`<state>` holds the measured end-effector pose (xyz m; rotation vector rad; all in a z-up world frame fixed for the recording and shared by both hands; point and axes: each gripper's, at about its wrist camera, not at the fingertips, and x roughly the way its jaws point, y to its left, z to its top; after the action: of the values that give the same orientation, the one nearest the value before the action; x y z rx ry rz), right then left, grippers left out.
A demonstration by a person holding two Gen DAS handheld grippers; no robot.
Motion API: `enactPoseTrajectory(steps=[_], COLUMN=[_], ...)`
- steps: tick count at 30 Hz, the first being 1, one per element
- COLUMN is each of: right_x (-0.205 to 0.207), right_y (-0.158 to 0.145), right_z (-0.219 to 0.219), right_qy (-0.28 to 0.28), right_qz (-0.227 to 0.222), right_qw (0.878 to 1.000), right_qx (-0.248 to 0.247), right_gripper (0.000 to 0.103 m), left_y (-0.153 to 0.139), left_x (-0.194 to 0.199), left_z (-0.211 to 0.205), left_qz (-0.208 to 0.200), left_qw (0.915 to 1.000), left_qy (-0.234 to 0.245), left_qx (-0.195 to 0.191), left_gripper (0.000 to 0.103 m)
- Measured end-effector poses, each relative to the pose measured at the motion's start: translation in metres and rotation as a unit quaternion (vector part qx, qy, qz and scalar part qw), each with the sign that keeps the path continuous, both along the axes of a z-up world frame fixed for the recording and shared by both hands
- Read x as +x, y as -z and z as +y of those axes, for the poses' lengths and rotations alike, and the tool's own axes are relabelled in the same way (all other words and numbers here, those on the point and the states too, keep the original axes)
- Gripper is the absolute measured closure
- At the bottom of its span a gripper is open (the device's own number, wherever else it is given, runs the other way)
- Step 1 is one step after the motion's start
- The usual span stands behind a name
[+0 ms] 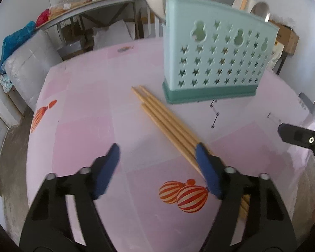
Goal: Organize utensils
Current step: 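Move both open grippers down to the chopsticks lying beside the holder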
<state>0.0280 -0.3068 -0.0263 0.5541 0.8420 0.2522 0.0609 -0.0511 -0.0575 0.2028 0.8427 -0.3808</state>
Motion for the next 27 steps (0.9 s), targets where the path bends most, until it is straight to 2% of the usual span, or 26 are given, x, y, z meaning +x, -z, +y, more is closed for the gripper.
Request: enactPoseTrajectory(steps=[4,7,14,19,23,27], right_x=[0.0,0.0,0.012,0.039,0.056,0.063], right_y=[0.001,0.001,-0.001,-0.002,0.009,0.01], right_z=[0.002,0.004,0.017,0.051,0.066,0.076], right_qy=[-0.002,-0.004,-0.033,-0.092,-0.112,-0.131], right_qz=[0.004,0.005,0.007,0.006,0.023,0.023], right_qw=[1.0,1.0,0.999,0.994,0.991,0.987], right_qx=[-0.003,-0.005,-0.012,-0.051,-0.076,-0.086], right_gripper=[0.055,0.055,0.057,0.068,0.08,0.083], left_y=[0.003,0.007,0.005,0.003,0.002,0.001], left_x=[-0.001,0.002,0.012,0.013,0.014,0.015], left_z=[0.0,-0.002,0.018,0.022,0.02,0.02], left_qz=[0.002,0.002,0.007,0.01,0.013,0.016], left_qw=[0.9998,1.0,0.9994,0.999,0.9991,0.9991], left_qy=[0.004,-0.001,-0.035,-0.043,-0.04,-0.041], left_qx=[-0.017,0.006,0.006,0.002,0.006,0.001], left_gripper=[0.053,0.066,0.087,0.091,0.092,0.092])
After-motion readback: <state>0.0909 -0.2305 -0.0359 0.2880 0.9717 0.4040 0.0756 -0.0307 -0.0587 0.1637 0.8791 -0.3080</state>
